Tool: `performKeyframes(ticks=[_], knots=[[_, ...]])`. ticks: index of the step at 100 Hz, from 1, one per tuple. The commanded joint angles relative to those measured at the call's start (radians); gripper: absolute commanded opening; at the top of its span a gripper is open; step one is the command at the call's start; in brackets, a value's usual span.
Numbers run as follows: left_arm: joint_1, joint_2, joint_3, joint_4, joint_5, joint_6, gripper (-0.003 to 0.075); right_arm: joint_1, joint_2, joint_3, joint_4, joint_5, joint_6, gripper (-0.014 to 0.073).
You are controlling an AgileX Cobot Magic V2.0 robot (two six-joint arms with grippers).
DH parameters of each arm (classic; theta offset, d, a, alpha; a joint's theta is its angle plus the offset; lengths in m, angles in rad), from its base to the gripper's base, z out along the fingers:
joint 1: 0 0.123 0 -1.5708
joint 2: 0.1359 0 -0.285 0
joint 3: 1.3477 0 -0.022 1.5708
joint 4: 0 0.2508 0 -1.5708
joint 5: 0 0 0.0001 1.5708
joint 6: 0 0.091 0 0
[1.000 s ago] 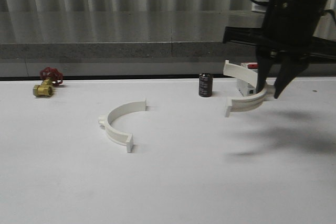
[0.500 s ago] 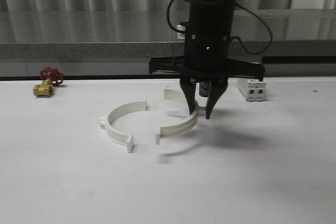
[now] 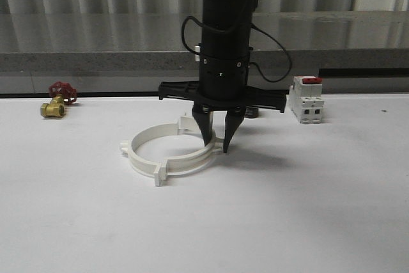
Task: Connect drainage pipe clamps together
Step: 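Move the held clamp half against the placed half, closing the ring, then open the right gripper and lift it away from the ring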
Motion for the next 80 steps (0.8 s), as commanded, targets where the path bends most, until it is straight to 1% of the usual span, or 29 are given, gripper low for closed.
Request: performKeyframes(ticks=[1,23,30,35,47,54,57,72,80], knots=[[0.002,0.012,-0.024,-0.006,-0.071,-0.001,-0.0021,0.001,-0.053,-0.037,0.000,0.006,0.003,0.0041],[0.002,0.012,-0.024,-0.006,-0.071,-0.001,-0.0021,0.001,-0.039,-0.037,0.004,0.004,0.003,0.0041],[0.002,0.012,-0.024,-0.006,-0.071,-0.001,-0.0021,0.001,-0.039,-0.037,0.004,-0.004,0.003,0.0069],[0.002,0.012,-0.024,-0.006,-0.071,-0.001,-0.0021,0.001,-0.039,-0.037,0.007,-0.013,0.003,0.0126],[0.002,0.012,-0.024,-0.006,-0.071,-0.001,-0.0021,0.007,-0.040,-0.037,0.007,-0.020,0.003,0.0352],[0.002,0.012,-0.024,-0.006,-0.071,-0.001,-0.0021,0.009,-0.045,-0.037,0.006,-0.024,-0.006,0.0432],[0.002,0.012,-0.024,-0.006,-0.071,-0.001,-0.0021,0.011,-0.052,-0.037,0.006,-0.026,-0.020,0.0443],[0.002,0.012,-0.024,-0.006,-0.071,-0.001,-0.0021,0.011,-0.096,-0.037,0.006,-0.024,-0.118,0.0434],[0.002,0.012,-0.024,-0.006,-0.071,-0.001,-0.0021,0.010,-0.125,-0.035,0.007,-0.003,-0.239,0.0434]])
